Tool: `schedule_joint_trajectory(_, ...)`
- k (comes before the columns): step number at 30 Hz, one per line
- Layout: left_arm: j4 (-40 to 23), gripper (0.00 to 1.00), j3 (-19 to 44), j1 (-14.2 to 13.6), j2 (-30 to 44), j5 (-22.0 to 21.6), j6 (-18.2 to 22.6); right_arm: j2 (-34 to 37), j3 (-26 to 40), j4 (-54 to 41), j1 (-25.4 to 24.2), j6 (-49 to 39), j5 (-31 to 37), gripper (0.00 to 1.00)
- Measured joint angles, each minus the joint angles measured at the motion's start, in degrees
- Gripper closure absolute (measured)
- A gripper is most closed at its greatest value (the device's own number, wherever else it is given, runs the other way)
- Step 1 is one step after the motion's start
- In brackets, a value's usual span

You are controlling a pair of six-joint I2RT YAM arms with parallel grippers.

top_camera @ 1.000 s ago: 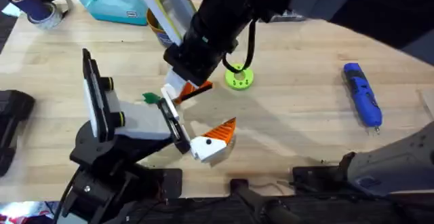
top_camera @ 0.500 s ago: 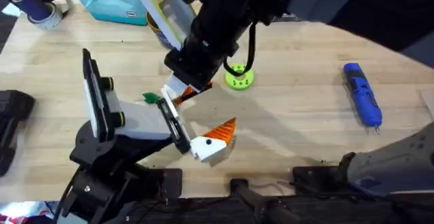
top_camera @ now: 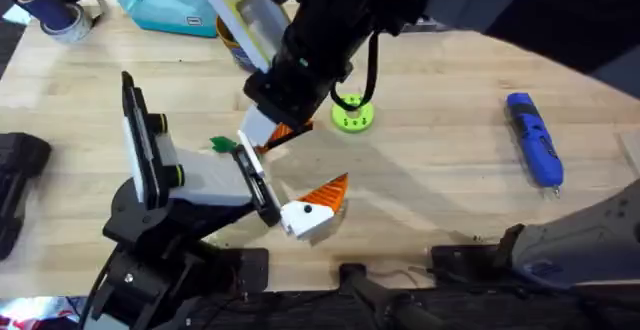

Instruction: Pick up the gripper from the table and insert it into the empty holder that is missing its gripper. Then pick up a screw, insert it into the mounting hole, and use the screwdriver to tighten it. Finally, clean up the table by picking up the vegetable and placing it into the bucket.

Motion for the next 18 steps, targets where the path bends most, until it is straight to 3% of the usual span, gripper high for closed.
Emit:
schedule_joint_trajectory(4, 0.0, 0.01, 0.0, 0.0, 0.0, 0.0, 0.0, 0.0, 0.0, -0.2, -1.3, 0.2, 0.0, 0.608)
schedule_joint_trajectory(8, 0.0, 0.01, 0.0, 0.0, 0.0, 0.0, 0.0, 0.0, 0.0, -0.4, -2.8, 0.3, 0.0, 0.089)
schedule_joint_trajectory(9, 0.0, 0.01, 0.0, 0.0, 0.0, 0.0, 0.0, 0.0, 0.0, -0.4, -3.2, 0.2, 0.0, 0.029)
schedule_joint_trajectory(18, 0.0, 0.01, 0.0, 0.0, 0.0, 0.0, 0.0, -0.5, 0.0, -1.7, -8.6, 0.6, 0.0, 0.007)
